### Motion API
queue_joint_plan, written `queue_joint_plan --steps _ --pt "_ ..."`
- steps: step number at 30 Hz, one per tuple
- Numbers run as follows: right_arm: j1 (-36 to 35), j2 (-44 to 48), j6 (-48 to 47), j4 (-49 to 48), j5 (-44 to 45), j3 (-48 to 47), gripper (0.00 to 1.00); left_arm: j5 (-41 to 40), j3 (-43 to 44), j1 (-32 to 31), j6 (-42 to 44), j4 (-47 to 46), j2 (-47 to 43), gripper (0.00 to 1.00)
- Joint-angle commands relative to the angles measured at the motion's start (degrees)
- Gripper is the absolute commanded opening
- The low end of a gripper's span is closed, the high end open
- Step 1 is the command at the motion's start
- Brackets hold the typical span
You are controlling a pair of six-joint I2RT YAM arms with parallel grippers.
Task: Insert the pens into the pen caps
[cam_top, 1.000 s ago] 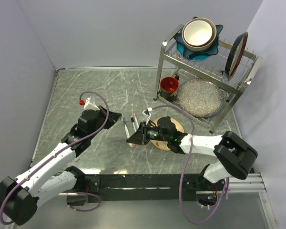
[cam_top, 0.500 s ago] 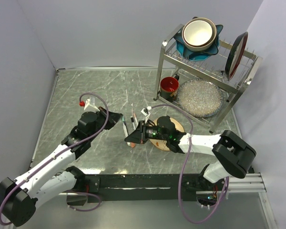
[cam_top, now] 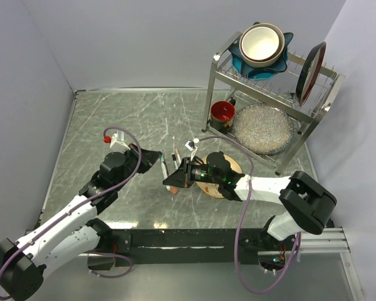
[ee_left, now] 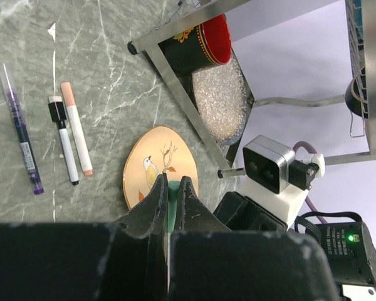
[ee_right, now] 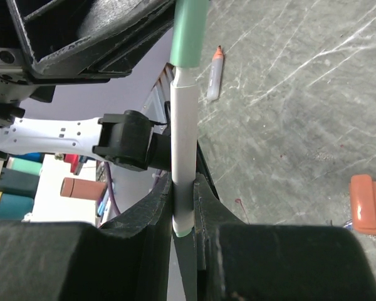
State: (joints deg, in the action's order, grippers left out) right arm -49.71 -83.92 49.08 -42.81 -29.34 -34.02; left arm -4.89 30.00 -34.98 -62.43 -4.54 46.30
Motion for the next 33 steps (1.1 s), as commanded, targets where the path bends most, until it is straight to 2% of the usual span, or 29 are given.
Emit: queue_joint_plan --steps 1,7,12,13,16,17,20,26,33 --pt "0.23 2.18 0.23 -3.42 0.78 -2.54 0.00 -0.21 -1.34 -0.79 0.47 -2.67 -2.18 0.01" --pt "1.11 2.18 1.63 -5.79 0.34 -1.75 0.00 4.34 -3.01 -0.97 2.13 -6.44 -4.03 0.01" --pt "2.87 2.44 3.92 -11.16 -3.87 -1.66 0.00 12.35 -7.49 -1.05 2.93 -16.73 -5.78 0.02" --pt "2.87 2.88 2.96 -11.33 -4.14 -1.66 0.00 13.75 -7.67 -1.05 3.19 -17.52 -6.05 0.05" --pt "2.87 4.20 1.73 -12.21 -6.07 -0.79 0.00 15.08 -7.24 -1.05 3.98 -17.79 -7.01 0.24" --pt "2.87 4.55 1.55 -12.65 -6.51 -0.52 0.00 15.60 -7.06 -1.05 4.16 -17.79 -7.54 0.33" --pt "2.87 5.52 1.02 -12.56 -7.39 0.44 0.00 15.87 -6.18 -1.05 4.43 -17.79 -8.51 0.46" --pt "2.25 6.48 1.37 -13.53 -8.45 1.41 0.00 15.96 -3.46 -1.05 6.01 -16.04 -7.73 0.57" --pt "1.81 8.24 0.05 -11.42 -8.36 1.24 0.00 16.75 -0.65 -1.05 7.24 -14.10 -7.72 0.63"
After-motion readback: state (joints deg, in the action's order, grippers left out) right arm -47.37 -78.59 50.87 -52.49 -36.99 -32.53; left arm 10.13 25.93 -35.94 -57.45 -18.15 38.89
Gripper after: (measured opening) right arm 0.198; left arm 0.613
